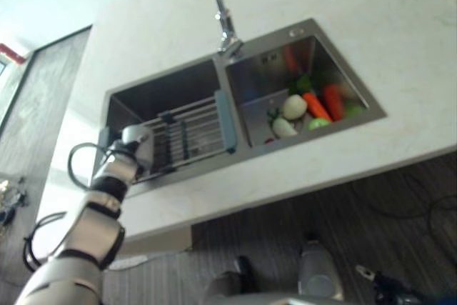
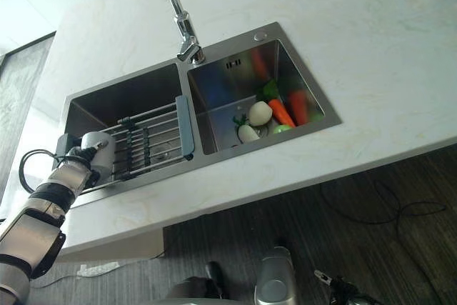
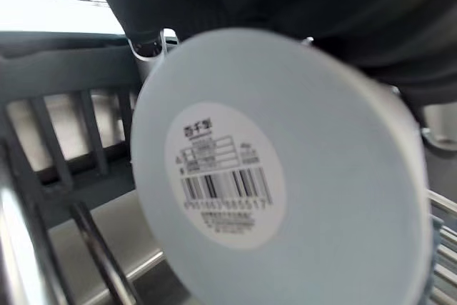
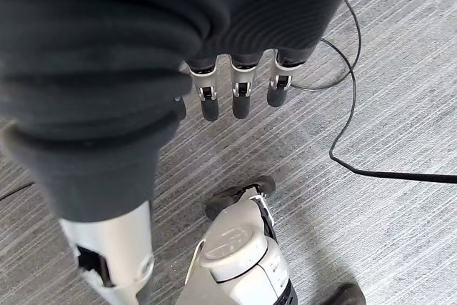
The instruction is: Place the dishes in the dishwasher.
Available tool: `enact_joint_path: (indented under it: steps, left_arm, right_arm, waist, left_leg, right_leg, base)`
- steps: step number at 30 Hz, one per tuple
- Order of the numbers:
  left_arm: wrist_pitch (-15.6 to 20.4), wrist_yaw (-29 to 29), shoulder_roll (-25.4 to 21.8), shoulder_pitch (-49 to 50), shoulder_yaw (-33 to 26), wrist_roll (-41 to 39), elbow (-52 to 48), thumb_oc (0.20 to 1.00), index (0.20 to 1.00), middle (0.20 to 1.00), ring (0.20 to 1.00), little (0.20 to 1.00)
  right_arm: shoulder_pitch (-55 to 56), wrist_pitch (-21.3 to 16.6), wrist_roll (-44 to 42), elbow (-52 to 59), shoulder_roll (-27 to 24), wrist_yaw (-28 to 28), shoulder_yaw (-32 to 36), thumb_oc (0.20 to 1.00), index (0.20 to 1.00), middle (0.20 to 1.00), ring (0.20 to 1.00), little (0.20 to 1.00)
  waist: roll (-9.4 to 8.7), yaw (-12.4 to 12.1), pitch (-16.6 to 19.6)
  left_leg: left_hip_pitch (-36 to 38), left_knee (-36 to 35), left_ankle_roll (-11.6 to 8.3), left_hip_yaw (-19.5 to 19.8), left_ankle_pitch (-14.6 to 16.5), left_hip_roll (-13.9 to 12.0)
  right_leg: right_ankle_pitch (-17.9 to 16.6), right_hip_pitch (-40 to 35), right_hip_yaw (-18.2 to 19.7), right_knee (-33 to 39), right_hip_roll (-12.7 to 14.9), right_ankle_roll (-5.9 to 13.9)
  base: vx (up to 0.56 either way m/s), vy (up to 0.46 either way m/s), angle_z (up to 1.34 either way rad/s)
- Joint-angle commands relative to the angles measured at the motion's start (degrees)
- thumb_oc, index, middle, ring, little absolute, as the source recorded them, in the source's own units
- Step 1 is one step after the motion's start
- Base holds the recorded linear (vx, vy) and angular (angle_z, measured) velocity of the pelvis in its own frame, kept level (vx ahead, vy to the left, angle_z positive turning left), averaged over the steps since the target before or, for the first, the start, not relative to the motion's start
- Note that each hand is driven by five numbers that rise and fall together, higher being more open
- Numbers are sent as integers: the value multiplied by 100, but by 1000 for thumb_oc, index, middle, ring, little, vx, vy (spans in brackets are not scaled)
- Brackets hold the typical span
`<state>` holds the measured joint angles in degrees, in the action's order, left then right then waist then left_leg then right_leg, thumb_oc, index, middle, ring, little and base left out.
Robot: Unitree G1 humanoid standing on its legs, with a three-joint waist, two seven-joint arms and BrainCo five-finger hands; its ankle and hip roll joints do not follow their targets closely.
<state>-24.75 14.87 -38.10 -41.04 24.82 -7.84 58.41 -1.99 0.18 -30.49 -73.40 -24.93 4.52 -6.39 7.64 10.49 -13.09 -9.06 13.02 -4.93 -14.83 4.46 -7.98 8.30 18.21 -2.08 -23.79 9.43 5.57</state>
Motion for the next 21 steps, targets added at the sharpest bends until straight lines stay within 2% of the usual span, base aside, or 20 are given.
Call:
enact_joint_path:
  steps: [1, 6, 7, 9, 11, 16, 21]
  left_arm:
    - [754, 508, -62, 139, -56, 146, -319, 200, 200, 200, 200, 200]
    - [1414, 1259, -463, -8, -273, 716, -895, 200, 200, 200, 200, 200]
    - [1633, 1492, -596, -36, -336, 833, -1105, 200, 200, 200, 200, 200]
    - [1785, 1682, -745, 5, -423, 914, -1489, 200, 200, 200, 200, 200]
    - [1828, 1716, -843, 71, -486, 998, -1788, 200, 200, 200, 200, 200]
    - [1559, 1624, -1196, 469, -822, 1144, -2991, 200, 200, 200, 200, 200]
    - [1789, 1832, -1396, 989, -1369, 1175, -3945, 200, 200, 200, 200, 200]
  right_arm:
    - [69, -159, -225, 98, 155, 3, -248, 1000, 1000, 1000, 1000, 1000]
    - [198, -228, -333, 148, 298, -13, -289, 1000, 1000, 1000, 1000, 1000]
    - [237, -238, -389, 162, 334, -34, -311, 1000, 1000, 1000, 1000, 1000]
    - [290, -275, -435, 170, 387, -66, -315, 1000, 1000, 1000, 1000, 1000]
    - [323, -295, -460, 188, 432, -106, -308, 1000, 1000, 1000, 1000, 1000]
    - [480, -294, -455, 208, 554, -180, -107, 1000, 1000, 1000, 1000, 1000]
    - [682, -342, -310, 85, 696, -210, 83, 1000, 1000, 1000, 1000, 1000]
  waist:
    - [-257, 27, -61]
    - [-332, -68, -46]
    - [-345, -109, -31]
    - [-356, -170, -12]
    - [-361, -221, 7]
    - [-353, -408, 208]
    - [-337, -579, 452]
  left_leg:
    - [-348, 417, -73, 620, 123, -214]
    - [-370, 417, -97, 666, 124, -224]
    - [-370, 417, -101, 679, 129, -228]
    - [-372, 417, -107, 707, 136, -224]
    - [-371, 417, -106, 735, 147, -216]
    - [-277, 417, -112, 760, 197, -219]
    - [-133, 417, -115, 758, 253, -236]
  right_leg:
    - [-476, -354, 11, 660, 331, 428]
    - [-490, -367, -72, 660, 364, 435]
    - [-488, -381, -102, 660, 374, 436]
    - [-484, -400, -145, 660, 392, 440]
    - [-477, -419, -180, 660, 403, 442]
    - [-415, -583, -358, 660, 465, 457]
    - [-327, -804, -524, 660, 514, 464]
  base:
    - [-66, -53, 1]
    - [-52, -59, 3]
    - [-36, -58, 4]
    - [-50, -48, 17]
    - [-50, -45, 16]
    - [-14, -33, 7]
    - [43, -11, 13]
